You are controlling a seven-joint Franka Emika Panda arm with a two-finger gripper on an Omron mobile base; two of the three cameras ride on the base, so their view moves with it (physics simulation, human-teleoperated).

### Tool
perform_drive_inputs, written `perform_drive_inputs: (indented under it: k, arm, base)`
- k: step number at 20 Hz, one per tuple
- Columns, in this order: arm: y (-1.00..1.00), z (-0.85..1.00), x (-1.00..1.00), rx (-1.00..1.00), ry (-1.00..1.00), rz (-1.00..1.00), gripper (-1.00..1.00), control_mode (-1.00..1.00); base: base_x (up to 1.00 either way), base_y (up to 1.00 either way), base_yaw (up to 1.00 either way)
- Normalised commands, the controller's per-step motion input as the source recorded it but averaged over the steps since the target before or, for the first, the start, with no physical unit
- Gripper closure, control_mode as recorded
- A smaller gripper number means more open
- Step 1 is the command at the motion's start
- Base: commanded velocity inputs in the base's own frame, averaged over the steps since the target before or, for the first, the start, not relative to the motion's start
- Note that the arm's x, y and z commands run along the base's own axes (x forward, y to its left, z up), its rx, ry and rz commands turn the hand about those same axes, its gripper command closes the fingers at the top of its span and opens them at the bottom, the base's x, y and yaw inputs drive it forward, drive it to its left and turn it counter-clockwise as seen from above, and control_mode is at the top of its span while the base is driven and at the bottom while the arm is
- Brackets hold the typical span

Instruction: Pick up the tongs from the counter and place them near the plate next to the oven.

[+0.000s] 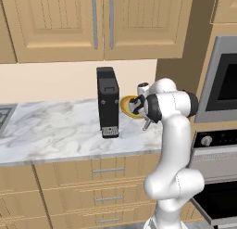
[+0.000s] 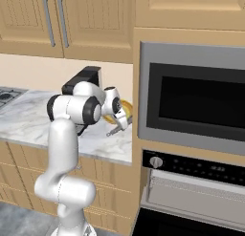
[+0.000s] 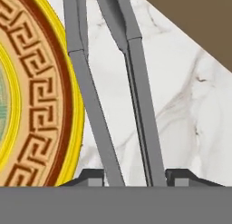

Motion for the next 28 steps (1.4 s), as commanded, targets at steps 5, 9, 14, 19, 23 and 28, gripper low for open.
perform_drive_inputs:
  k: [5, 9, 14, 19, 23, 28]
  arm:
    - [-0.34, 0.01, -0.10, 0.00, 0.00, -0.09, -1.00, -1.00]
    - [-0.41, 0.25, -0.35, 0.00, -0.06, -0.10, -1.00, -1.00]
    - [-0.17, 0.54, -0.55, 0.00, -0.15, -0.07, -1.00, -1.00]
    - [0.09, 0.87, -0.71, 0.00, -0.18, -0.04, -1.00, -1.00]
    - [0.26, 0.92, -0.78, 0.00, -0.13, -0.03, -1.00, -1.00]
    - [0.35, 0.53, -1.00, -0.02, -0.06, -0.02, -1.00, -1.00]
  base:
    - [0.00, 0.00, 0.00]
    - [0.00, 0.00, 0.00]
    - [0.00, 0.00, 0.00]
    - [0.00, 0.00, 0.00]
    - [0.00, 0.00, 0.00]
    - [0.00, 0.00, 0.00]
